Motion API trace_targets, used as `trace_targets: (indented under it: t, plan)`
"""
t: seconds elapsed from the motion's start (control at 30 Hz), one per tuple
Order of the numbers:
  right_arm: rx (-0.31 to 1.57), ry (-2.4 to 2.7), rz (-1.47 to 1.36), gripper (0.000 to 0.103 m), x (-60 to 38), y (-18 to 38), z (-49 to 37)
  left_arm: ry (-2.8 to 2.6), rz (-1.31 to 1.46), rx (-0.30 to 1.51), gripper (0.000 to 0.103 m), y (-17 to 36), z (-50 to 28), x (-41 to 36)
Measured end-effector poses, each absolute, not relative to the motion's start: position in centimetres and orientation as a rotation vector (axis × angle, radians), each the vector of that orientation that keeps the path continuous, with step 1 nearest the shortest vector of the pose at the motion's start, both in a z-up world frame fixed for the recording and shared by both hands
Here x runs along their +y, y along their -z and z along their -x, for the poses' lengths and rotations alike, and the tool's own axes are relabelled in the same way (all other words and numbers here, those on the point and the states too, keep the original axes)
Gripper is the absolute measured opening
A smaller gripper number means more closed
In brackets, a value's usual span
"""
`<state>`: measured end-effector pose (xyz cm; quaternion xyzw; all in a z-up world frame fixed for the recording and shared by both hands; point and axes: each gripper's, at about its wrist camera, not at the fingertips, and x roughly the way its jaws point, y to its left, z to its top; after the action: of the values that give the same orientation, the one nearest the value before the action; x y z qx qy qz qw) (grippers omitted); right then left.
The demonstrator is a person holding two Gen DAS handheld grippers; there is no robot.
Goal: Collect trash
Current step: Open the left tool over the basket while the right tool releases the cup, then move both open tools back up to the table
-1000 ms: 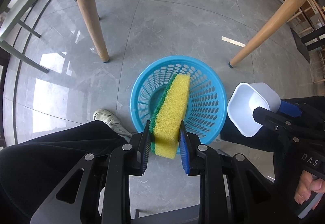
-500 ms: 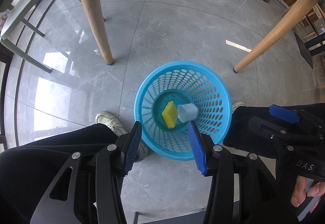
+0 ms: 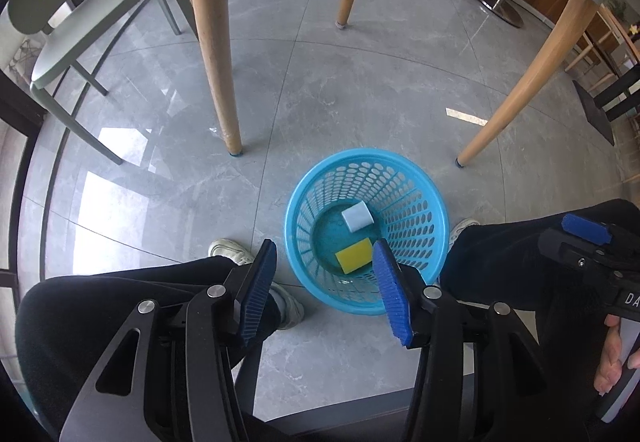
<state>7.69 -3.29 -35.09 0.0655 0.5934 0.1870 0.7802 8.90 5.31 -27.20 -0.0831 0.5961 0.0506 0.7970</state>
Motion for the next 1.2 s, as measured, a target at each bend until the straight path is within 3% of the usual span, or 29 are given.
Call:
trace_targets:
  t: [0.63, 1.2]
  plan:
    - [0.863, -0.415, -0.090, 0.092, -7.9, 20.6, -1.7, -0.101, 0.100, 0.942, 0.054, 12.4, -4.7, 5.7]
    - [0.585, -0.484, -0.119, 0.094, -8.6, 8.1, -0.7, -0.166, 0.036, 0.718, 0.058, 3.4, -5.3, 6.5]
